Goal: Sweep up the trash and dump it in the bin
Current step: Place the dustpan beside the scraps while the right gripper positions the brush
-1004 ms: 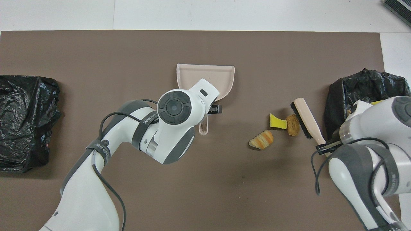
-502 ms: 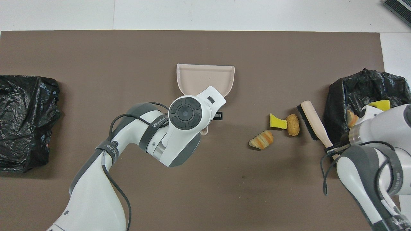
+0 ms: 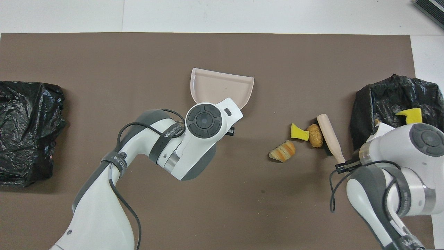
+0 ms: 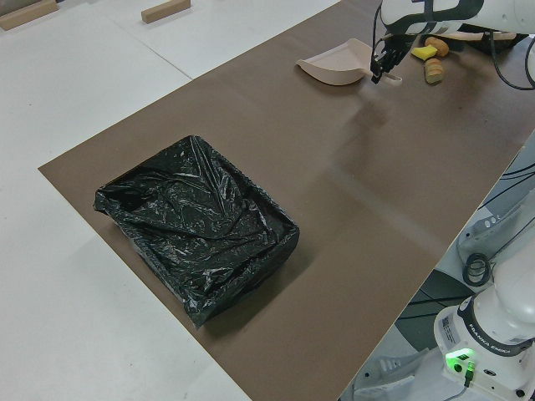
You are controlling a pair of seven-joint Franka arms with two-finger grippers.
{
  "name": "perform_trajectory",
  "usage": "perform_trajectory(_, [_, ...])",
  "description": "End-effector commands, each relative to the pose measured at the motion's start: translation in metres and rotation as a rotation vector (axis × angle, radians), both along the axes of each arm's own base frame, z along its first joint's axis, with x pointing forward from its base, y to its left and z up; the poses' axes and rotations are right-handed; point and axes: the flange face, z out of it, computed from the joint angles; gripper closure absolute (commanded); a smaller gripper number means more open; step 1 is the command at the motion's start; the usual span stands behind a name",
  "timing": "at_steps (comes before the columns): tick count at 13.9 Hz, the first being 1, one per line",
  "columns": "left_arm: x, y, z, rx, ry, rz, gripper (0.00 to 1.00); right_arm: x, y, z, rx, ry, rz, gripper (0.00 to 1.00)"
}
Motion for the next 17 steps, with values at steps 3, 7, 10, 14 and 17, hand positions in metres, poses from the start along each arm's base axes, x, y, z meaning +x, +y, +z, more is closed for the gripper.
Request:
perform_trajectory(3, [0.013,0.066,0.058,0.104,0.048,-0.279,1.0,-0.009,0.043,-0.004,-0.004,-0.011,-0.103,1.0])
perform_trajectory(7, [0.032,0.118,0.081,0.123,0.062,-0.507,1.0,-0.015,0.082,-0.005,0.007,-0.005,-0.227,1.0])
perform_trajectory(10, [0.051,0.17,0.094,0.136,0.06,-0.83,1.0,-0.022,0.11,-0.003,0.007,-0.005,-0.253,1.0])
perform_trajectory(14, [0.031,0.18,0.083,0.141,0.118,-1.001,1.0,-0.03,0.134,-0.001,0.022,0.008,-0.291,1.0])
perform_trajectory(17, [0.004,0.183,0.071,0.143,0.126,-1.111,1.0,-0.034,0.156,-0.005,0.034,0.02,-0.39,1.0])
